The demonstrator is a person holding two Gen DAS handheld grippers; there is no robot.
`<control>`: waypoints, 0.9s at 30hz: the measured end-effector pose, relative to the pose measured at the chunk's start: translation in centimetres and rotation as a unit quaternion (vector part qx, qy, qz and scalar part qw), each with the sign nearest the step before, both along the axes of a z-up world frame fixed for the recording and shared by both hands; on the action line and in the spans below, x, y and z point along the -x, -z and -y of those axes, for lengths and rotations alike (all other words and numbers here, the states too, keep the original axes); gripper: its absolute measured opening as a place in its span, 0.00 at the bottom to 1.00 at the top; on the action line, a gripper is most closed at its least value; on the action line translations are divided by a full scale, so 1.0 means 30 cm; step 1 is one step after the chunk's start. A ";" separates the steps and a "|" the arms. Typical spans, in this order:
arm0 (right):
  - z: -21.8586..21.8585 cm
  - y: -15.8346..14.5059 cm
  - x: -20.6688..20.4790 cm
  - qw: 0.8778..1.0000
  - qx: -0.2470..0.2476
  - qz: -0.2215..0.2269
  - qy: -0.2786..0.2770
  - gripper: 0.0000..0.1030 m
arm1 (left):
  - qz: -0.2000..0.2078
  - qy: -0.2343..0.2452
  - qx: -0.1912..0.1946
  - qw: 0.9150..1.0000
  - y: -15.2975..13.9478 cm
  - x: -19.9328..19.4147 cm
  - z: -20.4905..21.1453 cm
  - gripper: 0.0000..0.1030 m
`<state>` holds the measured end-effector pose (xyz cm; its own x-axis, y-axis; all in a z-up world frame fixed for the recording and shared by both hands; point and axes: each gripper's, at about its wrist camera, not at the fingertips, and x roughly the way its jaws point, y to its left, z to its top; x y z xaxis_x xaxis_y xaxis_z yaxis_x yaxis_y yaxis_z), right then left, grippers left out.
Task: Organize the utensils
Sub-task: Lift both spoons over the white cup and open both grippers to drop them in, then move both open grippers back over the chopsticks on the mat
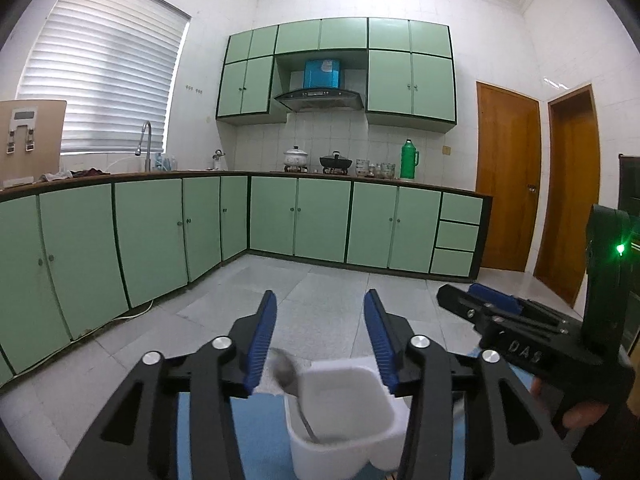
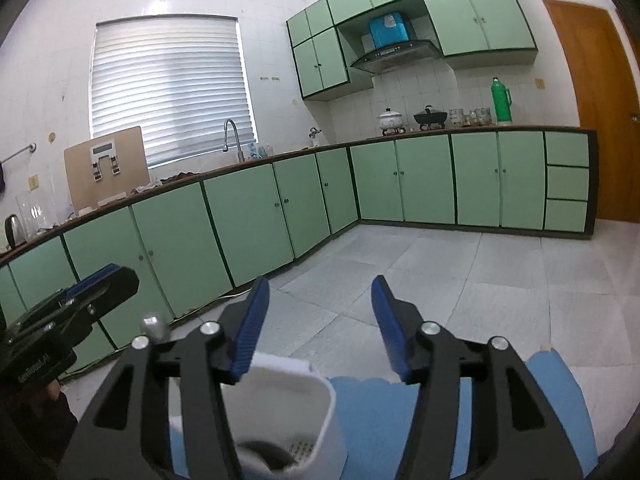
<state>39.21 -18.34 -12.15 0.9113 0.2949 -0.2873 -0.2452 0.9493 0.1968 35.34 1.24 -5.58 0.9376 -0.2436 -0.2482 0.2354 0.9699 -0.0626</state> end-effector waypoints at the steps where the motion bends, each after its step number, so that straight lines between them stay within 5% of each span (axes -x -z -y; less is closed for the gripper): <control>1: 0.004 -0.009 0.020 1.000 0.000 -0.005 0.002 0.63 | -0.005 -0.003 -0.002 1.000 -0.005 0.025 -0.003 0.48; 6: 0.028 -0.013 0.208 0.999 0.014 -0.044 0.007 0.84 | -0.049 -0.014 -0.012 0.999 0.019 0.197 -0.010 0.62; 9: 0.031 0.039 0.354 0.996 0.028 -0.081 0.007 0.86 | -0.083 -0.011 -0.014 0.996 0.070 0.301 -0.011 0.68; 17: 0.011 0.255 0.637 0.979 0.048 -0.199 0.016 0.86 | -0.187 -0.019 -0.035 0.981 0.280 0.544 0.002 0.71; 21: -0.023 0.315 0.734 0.972 0.076 -0.221 0.014 0.85 | -0.219 -0.022 -0.059 0.974 0.353 0.605 0.018 0.71; 27: -0.057 0.396 0.796 0.960 0.090 -0.264 -0.001 0.73 | -0.260 -0.016 -0.064 0.963 0.430 0.650 0.034 0.71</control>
<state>15.34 -16.62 -24.02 0.6247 0.1986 -0.7552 -0.1573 0.9793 0.1274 15.85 0.22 -18.47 0.6854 -0.1523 -0.7120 0.1742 0.9838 -0.0428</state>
